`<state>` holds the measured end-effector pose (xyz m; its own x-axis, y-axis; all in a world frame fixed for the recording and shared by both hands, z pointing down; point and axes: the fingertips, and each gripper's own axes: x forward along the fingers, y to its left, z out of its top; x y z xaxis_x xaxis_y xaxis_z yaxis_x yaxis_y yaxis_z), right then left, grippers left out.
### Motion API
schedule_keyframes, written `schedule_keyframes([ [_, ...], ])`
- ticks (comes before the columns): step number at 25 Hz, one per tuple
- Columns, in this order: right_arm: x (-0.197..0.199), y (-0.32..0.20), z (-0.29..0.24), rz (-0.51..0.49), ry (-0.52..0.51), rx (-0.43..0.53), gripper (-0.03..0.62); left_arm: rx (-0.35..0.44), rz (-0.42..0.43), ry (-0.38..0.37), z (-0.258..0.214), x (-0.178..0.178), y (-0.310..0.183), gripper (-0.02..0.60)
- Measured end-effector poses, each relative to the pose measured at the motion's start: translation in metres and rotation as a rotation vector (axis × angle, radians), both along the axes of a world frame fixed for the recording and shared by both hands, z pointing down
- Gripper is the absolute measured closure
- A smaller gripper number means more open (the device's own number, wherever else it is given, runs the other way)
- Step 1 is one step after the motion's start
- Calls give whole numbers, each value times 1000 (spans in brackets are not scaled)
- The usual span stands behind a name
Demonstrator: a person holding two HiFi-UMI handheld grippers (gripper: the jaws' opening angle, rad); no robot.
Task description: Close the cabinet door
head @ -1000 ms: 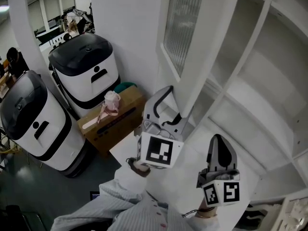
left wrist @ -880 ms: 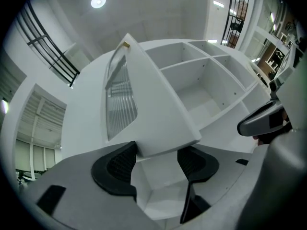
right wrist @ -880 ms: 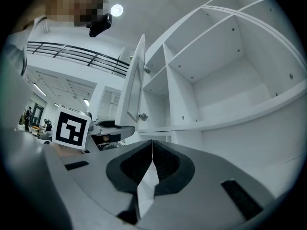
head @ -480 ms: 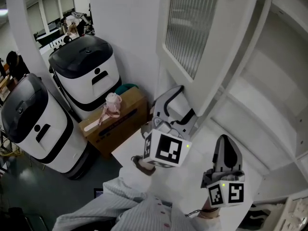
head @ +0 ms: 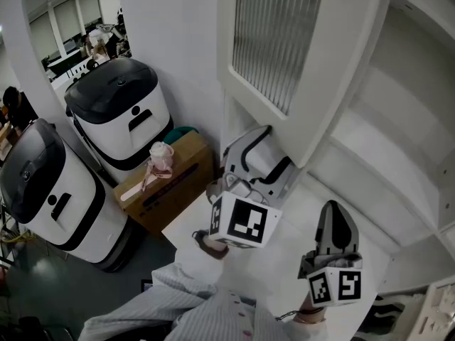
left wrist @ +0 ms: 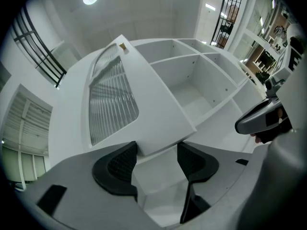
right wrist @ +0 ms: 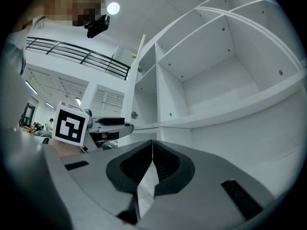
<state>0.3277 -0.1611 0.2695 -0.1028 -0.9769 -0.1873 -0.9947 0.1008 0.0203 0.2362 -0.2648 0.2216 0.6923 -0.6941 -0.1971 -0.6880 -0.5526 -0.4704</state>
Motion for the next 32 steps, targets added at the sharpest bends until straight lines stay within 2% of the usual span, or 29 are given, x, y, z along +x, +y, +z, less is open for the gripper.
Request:
schedule_keyframes([
  [32, 41, -19, 20, 36, -42, -35, 580, 10, 22, -6, 0, 42, -30, 324],
])
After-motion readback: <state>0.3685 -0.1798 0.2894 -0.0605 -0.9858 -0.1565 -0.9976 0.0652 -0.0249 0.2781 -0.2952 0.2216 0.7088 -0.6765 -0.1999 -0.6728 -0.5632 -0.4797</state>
